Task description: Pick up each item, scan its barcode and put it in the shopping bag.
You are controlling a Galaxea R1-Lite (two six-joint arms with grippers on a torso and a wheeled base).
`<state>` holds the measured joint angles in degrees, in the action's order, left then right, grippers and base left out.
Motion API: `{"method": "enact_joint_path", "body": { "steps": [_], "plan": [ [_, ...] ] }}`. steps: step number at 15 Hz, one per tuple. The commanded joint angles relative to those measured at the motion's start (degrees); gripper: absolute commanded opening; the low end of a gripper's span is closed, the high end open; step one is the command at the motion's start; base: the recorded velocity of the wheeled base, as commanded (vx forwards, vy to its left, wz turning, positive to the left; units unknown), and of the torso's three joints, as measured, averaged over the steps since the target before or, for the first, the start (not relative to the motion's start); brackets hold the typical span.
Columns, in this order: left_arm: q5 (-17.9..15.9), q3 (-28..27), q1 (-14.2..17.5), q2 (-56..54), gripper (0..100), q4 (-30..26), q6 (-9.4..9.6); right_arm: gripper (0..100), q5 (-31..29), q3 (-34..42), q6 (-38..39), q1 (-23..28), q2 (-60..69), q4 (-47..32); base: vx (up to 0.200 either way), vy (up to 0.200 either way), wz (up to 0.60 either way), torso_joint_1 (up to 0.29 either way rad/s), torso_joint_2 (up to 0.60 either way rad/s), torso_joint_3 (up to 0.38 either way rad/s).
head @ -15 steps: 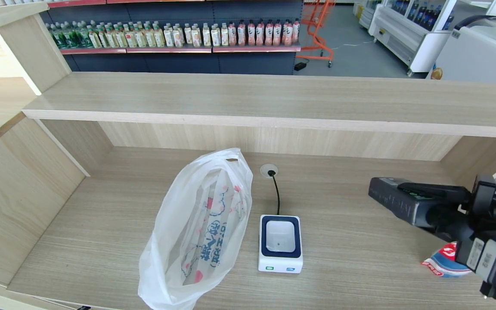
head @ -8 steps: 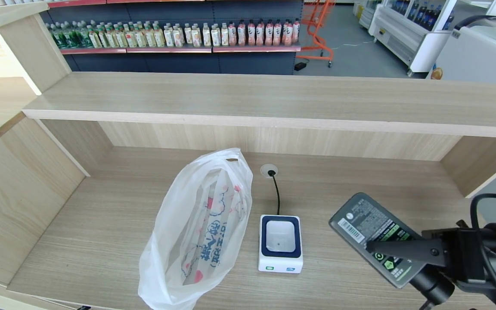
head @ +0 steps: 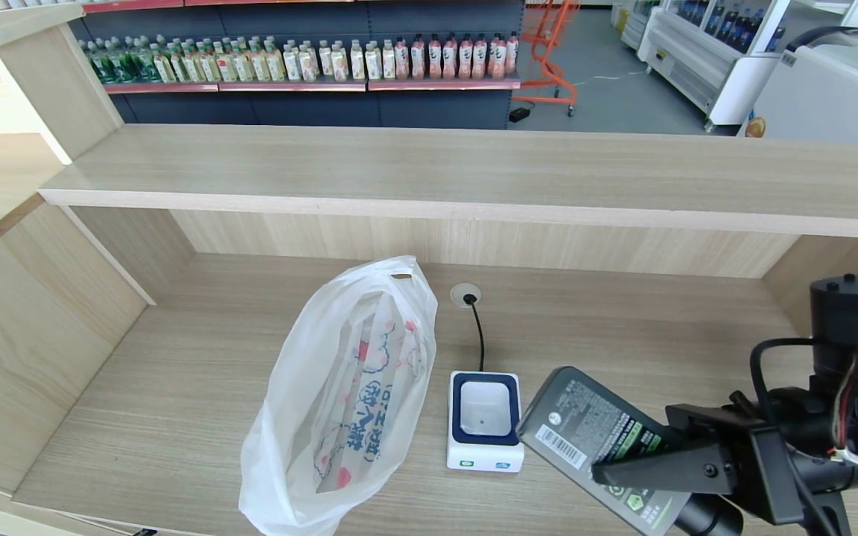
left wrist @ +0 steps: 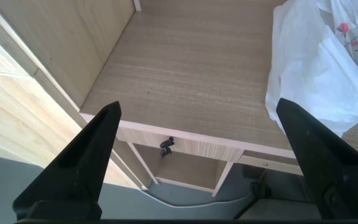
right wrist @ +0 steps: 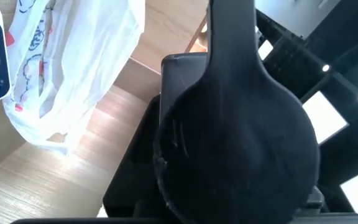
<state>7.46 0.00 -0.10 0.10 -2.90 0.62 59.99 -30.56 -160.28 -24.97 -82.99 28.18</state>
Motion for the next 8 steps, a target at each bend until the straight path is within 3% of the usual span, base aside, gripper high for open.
{"method": "enact_joint_path", "body": {
  "steps": [1, 8],
  "plan": [
    [0.0, 0.0, 0.0, 0.0, 100, 0.0, -0.01, 0, 0.0, -1.3, -0.8, -0.6, -2.5, 0.0, 0.000, 0.000, 0.00, 0.000, 0.00, 0.000],
    [0.0, 0.0, 0.0, 0.0, 100, 0.0, -0.01, 0, 0.0, -3.1, -1.9, -1.0, -3.8, 0.5, 0.000, 0.000, 0.00, 0.000, 0.00, 0.000]
  ]
}}
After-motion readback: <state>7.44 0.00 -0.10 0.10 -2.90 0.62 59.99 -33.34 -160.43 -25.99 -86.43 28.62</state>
